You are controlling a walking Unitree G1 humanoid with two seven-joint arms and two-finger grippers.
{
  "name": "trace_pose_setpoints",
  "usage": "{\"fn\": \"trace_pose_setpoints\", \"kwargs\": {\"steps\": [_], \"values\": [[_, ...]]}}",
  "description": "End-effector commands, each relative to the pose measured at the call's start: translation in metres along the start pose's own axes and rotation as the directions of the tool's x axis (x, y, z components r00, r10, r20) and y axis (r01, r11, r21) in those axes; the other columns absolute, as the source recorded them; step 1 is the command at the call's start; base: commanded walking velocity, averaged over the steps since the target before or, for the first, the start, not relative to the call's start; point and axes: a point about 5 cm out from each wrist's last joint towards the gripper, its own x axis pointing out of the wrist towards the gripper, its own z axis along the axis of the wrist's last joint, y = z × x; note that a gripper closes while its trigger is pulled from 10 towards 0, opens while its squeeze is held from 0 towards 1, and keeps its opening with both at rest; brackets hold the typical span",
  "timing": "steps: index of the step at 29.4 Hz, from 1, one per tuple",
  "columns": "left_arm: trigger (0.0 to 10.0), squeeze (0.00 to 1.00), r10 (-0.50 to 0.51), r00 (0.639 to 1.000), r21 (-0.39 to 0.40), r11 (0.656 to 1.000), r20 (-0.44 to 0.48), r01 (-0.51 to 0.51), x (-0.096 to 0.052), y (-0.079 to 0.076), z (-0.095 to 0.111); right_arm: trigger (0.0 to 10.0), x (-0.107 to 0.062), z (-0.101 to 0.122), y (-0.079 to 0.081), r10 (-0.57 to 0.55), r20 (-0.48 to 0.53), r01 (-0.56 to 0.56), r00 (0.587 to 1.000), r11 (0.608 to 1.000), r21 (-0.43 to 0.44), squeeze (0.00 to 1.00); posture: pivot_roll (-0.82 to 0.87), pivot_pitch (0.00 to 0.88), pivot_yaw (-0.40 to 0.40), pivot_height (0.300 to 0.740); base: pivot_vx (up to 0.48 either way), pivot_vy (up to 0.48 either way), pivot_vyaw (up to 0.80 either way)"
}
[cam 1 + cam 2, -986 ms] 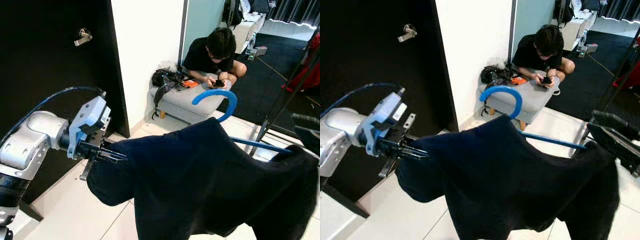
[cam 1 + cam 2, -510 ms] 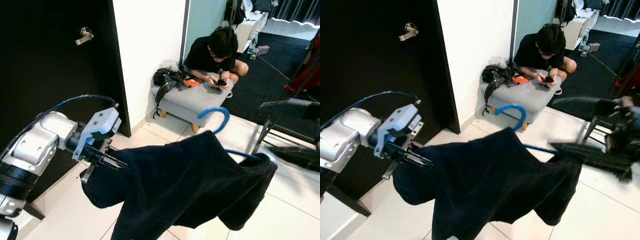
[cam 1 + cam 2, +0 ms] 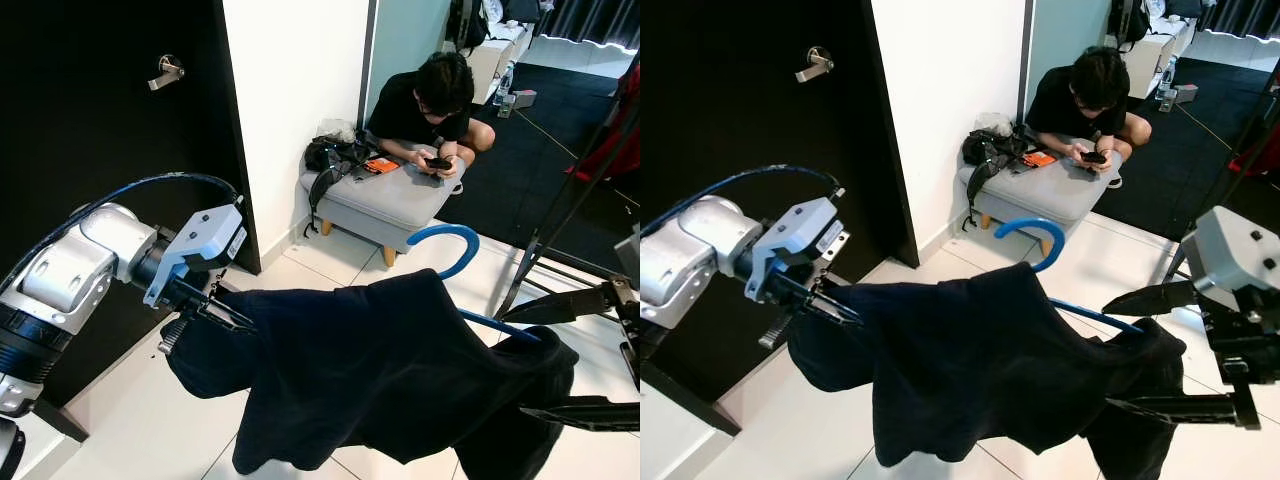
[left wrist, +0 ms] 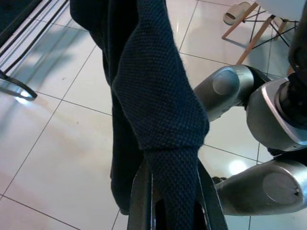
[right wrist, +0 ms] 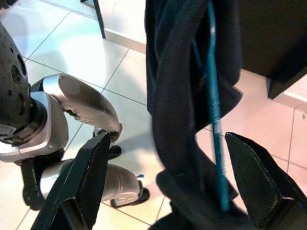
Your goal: Hang hanger
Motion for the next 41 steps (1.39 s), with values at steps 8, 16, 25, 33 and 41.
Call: {"fn": "trace_pose_setpoints", "kwargs": {"steps": [8, 16, 25, 33, 41], "values": [[10.0, 0.0, -0.033, 0.999, 0.022, 0.999, 0.0, 0.033, -0.003, 0.0, 0.007, 7.0, 0.009, 0.001, 0.003, 0.062, 0.043, -0.062, 0.997, 0.998, -0.011, 0.0, -0.01, 0.032, 0.041, 0.74, 0.0, 0.0, 0.0], [10.0, 0.0, -0.051, 0.998, 0.039, 0.998, 0.027, 0.05, 0.001, 0.004, 0.014, 5.9, 0.024, -0.005, 0.008, 0.125, 0.055, -0.124, 0.991, 0.992, -0.018, 0.0, -0.01, 0.029, 0.041, 0.74, 0.0, 0.0, 0.0], [10.0, 0.0, -0.06, 0.997, 0.052, 0.997, 0.041, 0.058, 0.002, 0.007, 0.018, 10.0, 0.034, -0.01, 0.006, 0.151, 0.022, -0.15, 0.988, 0.988, -0.044, 0.0, -0.01, 0.028, 0.036, 0.74, 0.0, 0.0, 0.0], [10.0, 0.0, -0.052, 0.998, 0.062, 0.997, 0.045, 0.049, -0.003, 0.009, 0.024, 0.0, 0.036, -0.014, -0.001, 0.12, -0.014, -0.121, 0.993, 0.991, -0.061, 0.0, -0.01, 0.028, 0.038, 0.74, 0.0, 0.0, 0.0], [10.0, 0.0, -0.054, 0.998, 0.05, 0.997, -0.019, 0.055, -0.007, 0.008, 0.019, 0.0, 0.027, -0.01, -0.01, 0.057, 0.0, -0.057, 0.998, 0.996, -0.076, 0.0, -0.01, 0.03, 0.041, 0.74, 0.0, 0.0, 0.0]]}}
